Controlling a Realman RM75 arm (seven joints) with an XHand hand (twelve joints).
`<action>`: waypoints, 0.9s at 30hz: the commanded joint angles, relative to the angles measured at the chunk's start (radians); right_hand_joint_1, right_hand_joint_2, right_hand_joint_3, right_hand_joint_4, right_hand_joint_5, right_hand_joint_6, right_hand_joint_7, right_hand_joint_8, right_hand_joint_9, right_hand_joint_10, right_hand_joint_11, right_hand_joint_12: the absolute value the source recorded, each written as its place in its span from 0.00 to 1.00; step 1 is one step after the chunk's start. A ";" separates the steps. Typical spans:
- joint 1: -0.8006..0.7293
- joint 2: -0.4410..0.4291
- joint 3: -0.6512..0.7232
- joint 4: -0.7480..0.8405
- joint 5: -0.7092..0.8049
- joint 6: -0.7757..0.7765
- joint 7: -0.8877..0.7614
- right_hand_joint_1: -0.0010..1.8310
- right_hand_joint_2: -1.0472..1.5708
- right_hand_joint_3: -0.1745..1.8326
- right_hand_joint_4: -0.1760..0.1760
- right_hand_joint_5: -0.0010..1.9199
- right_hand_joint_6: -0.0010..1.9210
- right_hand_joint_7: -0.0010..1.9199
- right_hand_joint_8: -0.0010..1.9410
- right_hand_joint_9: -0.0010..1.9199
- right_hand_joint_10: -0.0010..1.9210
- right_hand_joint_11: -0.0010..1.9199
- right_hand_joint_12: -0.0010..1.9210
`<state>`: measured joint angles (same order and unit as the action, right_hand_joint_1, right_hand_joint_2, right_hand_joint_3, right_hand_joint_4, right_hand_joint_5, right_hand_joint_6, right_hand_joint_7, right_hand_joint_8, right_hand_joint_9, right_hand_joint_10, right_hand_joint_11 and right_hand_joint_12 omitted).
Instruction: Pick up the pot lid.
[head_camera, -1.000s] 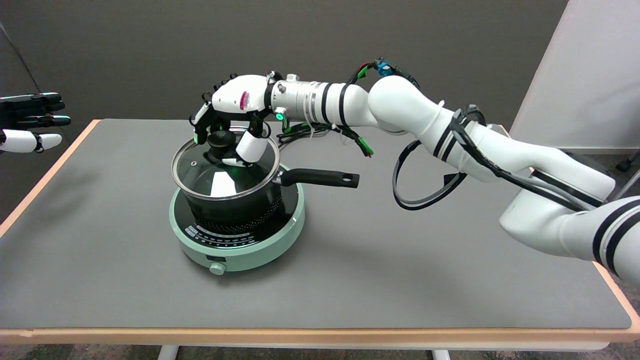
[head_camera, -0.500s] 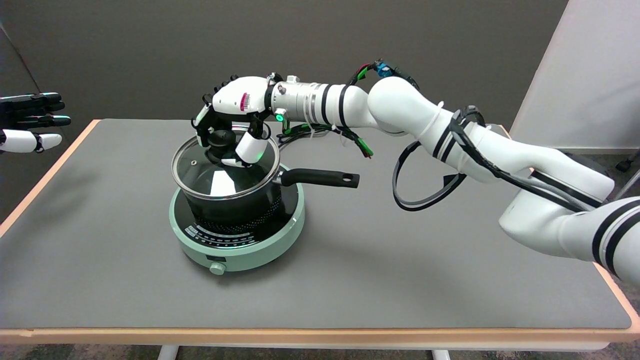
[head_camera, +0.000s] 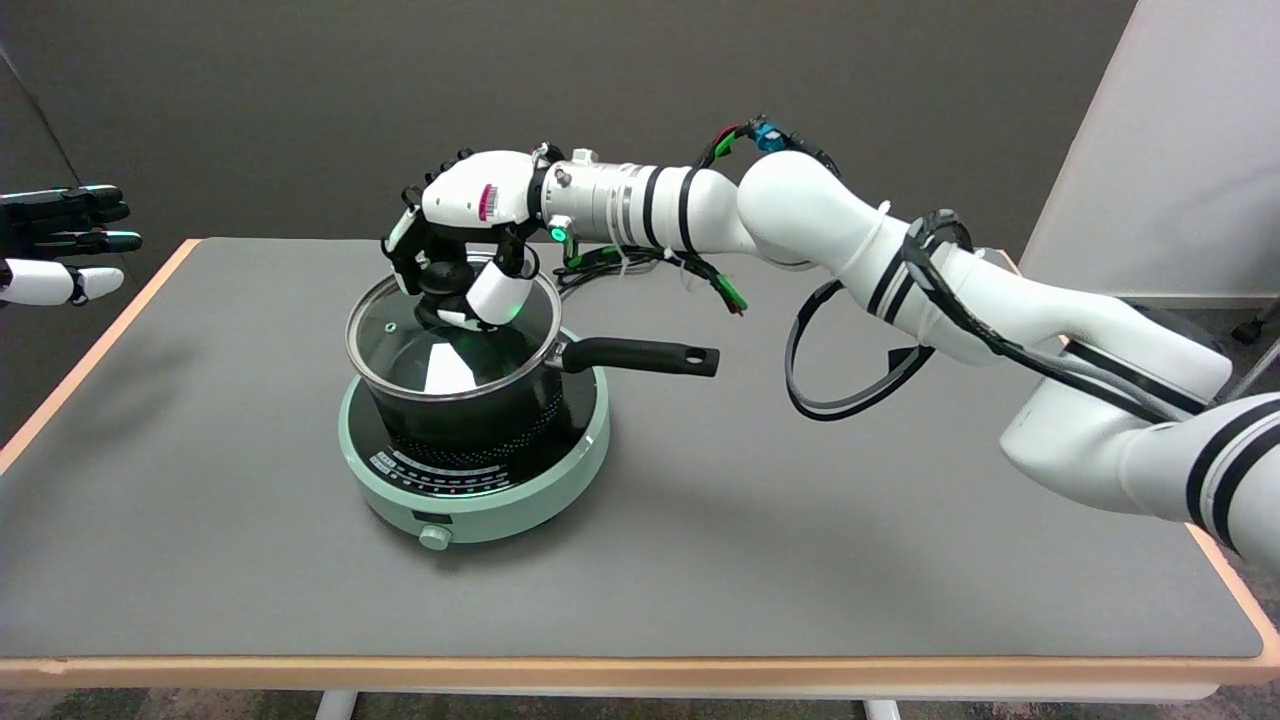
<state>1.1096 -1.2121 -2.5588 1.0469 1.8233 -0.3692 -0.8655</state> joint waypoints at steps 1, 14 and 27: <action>0.010 0.011 0.001 0.032 0.001 -0.024 -0.005 0.49 0.82 0.23 1.00 0.38 0.72 0.45 0.33 0.43 0.40 0.30 0.51; 0.004 0.023 0.000 0.056 0.001 -0.026 -0.005 0.66 0.81 0.21 0.32 0.37 0.72 0.52 0.54 0.47 0.49 0.34 0.55; 0.003 0.025 0.001 0.056 0.001 -0.026 -0.005 0.74 0.76 0.27 1.00 0.38 0.50 0.48 0.60 0.47 0.52 0.33 0.57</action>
<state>1.1147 -1.1925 -2.5581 1.0940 1.8247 -0.3917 -0.8696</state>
